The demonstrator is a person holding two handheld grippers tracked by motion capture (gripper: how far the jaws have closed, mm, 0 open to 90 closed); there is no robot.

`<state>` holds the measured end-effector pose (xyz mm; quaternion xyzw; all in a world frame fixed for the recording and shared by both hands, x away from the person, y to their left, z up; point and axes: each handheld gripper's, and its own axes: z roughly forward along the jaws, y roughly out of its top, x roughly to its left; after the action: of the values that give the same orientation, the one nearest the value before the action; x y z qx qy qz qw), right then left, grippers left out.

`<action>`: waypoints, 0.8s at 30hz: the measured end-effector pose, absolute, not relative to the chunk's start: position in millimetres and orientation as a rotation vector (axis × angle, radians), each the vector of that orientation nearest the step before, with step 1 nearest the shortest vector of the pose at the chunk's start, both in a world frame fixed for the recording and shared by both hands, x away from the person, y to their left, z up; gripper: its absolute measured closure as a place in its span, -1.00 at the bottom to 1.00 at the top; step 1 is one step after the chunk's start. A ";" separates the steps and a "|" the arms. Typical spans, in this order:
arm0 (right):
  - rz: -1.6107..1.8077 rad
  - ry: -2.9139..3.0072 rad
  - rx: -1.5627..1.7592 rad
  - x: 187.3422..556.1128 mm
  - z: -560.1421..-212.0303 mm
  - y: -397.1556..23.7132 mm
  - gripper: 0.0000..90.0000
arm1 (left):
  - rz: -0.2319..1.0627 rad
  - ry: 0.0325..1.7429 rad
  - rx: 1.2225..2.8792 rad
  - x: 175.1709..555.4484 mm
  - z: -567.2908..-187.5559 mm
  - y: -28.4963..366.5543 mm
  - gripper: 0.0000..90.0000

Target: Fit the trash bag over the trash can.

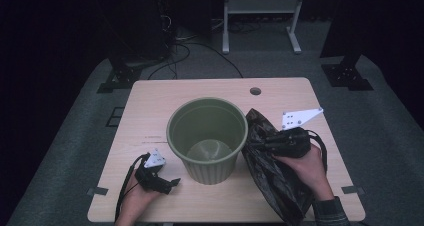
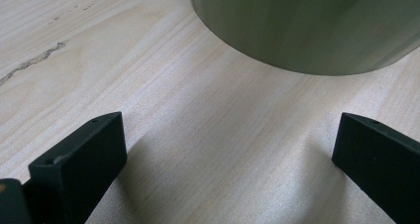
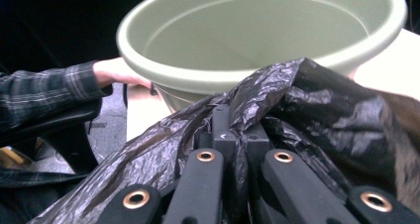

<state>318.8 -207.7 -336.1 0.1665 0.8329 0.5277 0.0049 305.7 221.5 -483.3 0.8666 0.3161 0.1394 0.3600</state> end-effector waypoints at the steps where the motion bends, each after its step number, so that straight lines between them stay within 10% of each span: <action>1: 1.651 2.614 0.507 318.0 -333.2 -207.0 0.96 | 0.359 0.815 2.234 305.7 -483.2 221.5 -1.00; 24: 1.741 2.694 0.216 314.4 -266.6 -164.7 0.96 | 0.360 0.815 2.232 305.7 -483.4 221.5 -1.00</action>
<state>314.4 -164.7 -266.6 0.0671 0.8374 0.5411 -0.0368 305.7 221.5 -483.4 0.8663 0.3161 0.1397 0.3607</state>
